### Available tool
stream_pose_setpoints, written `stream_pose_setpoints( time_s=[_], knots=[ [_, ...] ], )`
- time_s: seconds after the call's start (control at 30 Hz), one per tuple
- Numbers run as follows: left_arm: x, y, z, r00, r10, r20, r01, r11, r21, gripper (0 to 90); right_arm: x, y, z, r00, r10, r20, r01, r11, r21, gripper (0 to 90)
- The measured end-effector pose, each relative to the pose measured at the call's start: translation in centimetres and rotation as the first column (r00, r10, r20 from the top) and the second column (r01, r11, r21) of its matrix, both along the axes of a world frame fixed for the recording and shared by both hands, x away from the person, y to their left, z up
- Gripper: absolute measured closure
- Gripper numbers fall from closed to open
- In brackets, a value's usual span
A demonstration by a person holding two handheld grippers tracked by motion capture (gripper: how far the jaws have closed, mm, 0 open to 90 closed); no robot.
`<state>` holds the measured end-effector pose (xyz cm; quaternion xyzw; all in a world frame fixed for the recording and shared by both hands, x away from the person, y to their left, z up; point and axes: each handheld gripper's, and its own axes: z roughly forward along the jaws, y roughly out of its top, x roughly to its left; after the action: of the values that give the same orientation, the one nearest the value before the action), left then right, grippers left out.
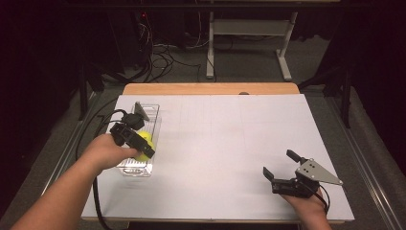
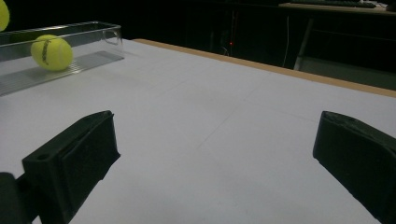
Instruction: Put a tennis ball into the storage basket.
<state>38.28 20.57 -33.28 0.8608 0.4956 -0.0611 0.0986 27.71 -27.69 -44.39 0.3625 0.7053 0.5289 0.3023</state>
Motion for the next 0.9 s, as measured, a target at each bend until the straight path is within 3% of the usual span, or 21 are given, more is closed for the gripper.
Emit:
stream_pose_setpoints(
  time_s=[0.9],
  knots=[
    [0.3, 4.1, -0.1, 0.9949, 0.101, 0.002, -0.101, 0.9947, 0.018, 26.7, -0.1, -0.1, 0.1, 1.0, -0.006, 0.006, 0.006, 1.0, 0.001, 0.2]
  ],
)
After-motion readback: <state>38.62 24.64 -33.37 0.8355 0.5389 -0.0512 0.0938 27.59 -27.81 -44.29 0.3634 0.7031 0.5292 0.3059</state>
